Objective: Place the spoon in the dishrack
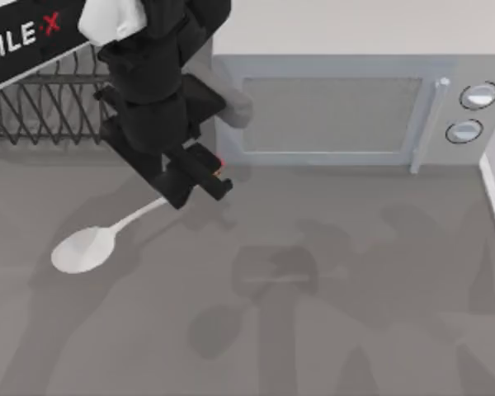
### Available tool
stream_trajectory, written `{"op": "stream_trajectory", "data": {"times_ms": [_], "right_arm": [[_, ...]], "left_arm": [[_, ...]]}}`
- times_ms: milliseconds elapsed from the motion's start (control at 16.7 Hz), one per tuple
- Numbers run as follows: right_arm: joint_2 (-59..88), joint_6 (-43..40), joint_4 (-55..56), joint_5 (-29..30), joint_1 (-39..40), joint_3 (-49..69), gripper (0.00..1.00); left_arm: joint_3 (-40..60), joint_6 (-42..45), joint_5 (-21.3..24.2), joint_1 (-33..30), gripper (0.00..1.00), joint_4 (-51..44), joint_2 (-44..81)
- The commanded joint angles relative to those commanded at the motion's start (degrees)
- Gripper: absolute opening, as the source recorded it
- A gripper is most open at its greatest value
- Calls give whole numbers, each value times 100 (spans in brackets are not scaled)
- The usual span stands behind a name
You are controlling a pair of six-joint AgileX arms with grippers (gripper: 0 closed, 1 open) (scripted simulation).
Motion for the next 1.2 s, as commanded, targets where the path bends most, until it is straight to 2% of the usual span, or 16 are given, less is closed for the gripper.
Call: {"op": "stream_trajectory", "data": {"times_ms": [300, 660, 900, 1200], "right_arm": [[0, 0, 0, 0, 0, 0, 100], [0, 0, 0, 0, 0, 0, 100], [0, 0, 0, 0, 0, 0, 100], [0, 0, 0, 0, 0, 0, 100]], "left_arm": [[1137, -19, -5, 1, 0, -1235, -281], [1188, -15, -7, 24, 0, -1285, -303], [844, -154, 87, 362, 0, -689, -807], [-261, -580, 347, 1370, 0, 1101, -2181]]}}
